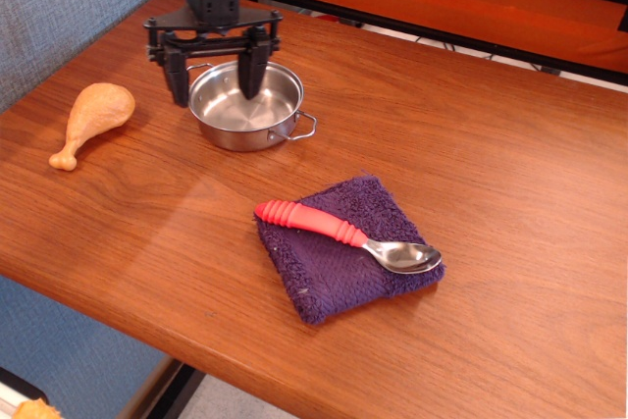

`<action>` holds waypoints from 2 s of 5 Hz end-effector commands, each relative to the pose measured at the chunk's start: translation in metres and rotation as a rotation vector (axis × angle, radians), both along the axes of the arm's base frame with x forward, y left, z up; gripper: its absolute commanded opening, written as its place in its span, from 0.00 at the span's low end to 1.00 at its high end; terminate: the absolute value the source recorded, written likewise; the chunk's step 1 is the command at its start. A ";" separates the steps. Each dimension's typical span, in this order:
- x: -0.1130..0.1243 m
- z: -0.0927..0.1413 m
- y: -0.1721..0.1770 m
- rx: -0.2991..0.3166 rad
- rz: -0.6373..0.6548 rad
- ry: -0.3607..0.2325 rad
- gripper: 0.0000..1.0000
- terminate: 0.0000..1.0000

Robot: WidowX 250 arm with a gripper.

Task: Move the vessel and place it just behind the cloth

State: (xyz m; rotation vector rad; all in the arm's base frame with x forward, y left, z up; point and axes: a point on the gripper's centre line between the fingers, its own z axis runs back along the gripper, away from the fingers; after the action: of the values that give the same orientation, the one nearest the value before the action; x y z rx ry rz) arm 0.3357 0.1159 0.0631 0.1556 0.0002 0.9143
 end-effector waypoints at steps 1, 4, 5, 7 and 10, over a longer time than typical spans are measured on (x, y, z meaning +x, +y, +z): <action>0.002 0.007 0.014 0.035 0.111 -0.084 1.00 0.00; -0.003 -0.018 0.017 -0.061 0.154 -0.113 1.00 0.00; -0.005 -0.026 0.018 -0.060 0.151 -0.105 1.00 0.00; -0.003 -0.042 0.018 -0.058 0.143 -0.105 1.00 0.00; 0.005 -0.023 0.015 -0.063 0.139 -0.164 0.00 0.00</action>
State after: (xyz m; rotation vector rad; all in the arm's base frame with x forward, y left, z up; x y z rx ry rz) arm 0.3371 0.1343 0.0164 0.0254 -0.0490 1.0778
